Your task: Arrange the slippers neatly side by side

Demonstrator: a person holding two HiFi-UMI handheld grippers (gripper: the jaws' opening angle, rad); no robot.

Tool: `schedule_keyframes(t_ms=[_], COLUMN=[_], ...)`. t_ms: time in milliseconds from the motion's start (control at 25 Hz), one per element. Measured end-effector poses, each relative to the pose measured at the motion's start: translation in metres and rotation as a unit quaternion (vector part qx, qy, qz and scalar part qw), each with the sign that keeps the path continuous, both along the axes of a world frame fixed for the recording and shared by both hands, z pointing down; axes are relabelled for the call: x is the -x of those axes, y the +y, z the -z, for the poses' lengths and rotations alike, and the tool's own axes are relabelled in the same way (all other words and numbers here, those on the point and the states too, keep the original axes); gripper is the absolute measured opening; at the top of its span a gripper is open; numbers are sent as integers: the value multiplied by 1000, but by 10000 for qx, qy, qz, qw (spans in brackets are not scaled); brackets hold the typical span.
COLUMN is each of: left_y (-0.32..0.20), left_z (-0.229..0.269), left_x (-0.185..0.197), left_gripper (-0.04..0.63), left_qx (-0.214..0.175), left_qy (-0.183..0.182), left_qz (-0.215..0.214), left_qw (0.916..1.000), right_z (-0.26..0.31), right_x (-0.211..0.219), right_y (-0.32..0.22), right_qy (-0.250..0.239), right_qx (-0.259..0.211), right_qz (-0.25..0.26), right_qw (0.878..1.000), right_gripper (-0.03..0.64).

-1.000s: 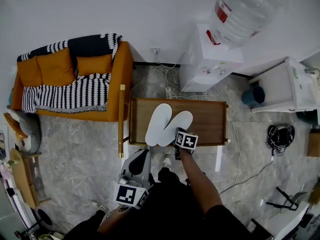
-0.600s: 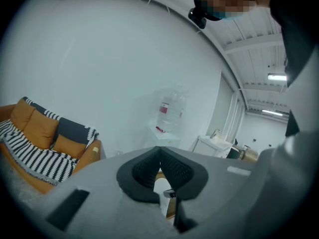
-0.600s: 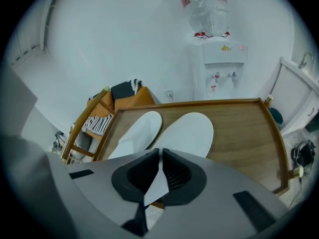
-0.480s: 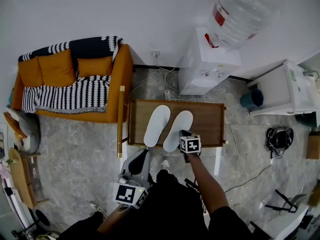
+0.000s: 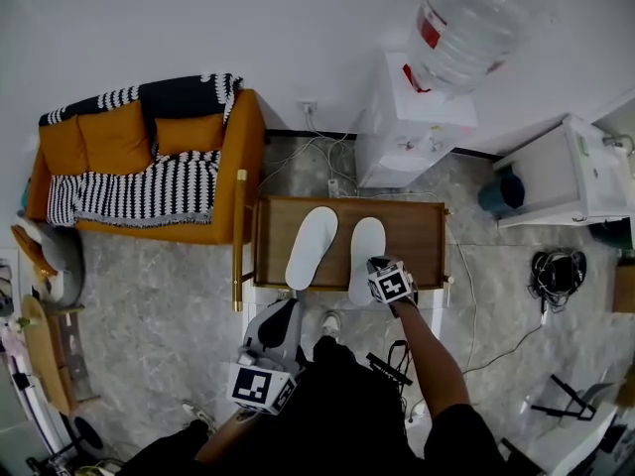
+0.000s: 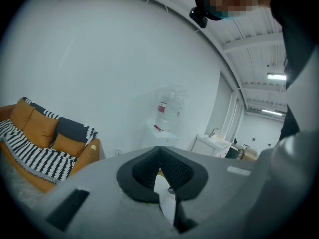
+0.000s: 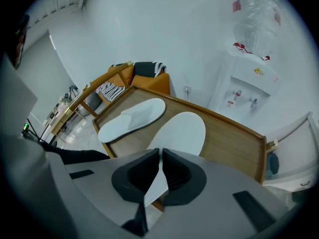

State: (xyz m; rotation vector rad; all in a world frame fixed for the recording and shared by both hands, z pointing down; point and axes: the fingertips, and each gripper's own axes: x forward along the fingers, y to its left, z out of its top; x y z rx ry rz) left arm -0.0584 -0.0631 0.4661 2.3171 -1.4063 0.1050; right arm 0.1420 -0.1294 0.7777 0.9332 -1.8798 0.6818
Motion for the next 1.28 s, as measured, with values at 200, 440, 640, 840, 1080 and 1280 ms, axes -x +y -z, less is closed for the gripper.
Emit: schedule_keyframes(t_ms=[200,440,640,840,1080,1280], left_y=[5,13,17,22,26,26], left_z=[-3,-6,-7,-8,-6,-1], left_x=[0,2,7,12,14,10], left_gripper=[12,12,12,12,12,12], left_qx=[63,92,92,101,54,-22], left_qy=[-23,-70,-70,-69,-22,6], left_qz=[-4,-10,21,88,118,105], left_qw=[10000,9999,9999,9999,9999,9999], right_z=[-5,-15,-28,-32,-18,22], right_x=[-11,-22,-28,-30,-26,-17], right_y=[4,5,7,8,5,-3], right_qy=[270,439,436,330,234,-469], right_qx=[32,48,97,49,-191,-543], right_qz=[533,641,452,31,-268,-996], right_qw=[9982,9970,9980,9994,9992,9924], right_gripper=[28,28,28,29,92,91])
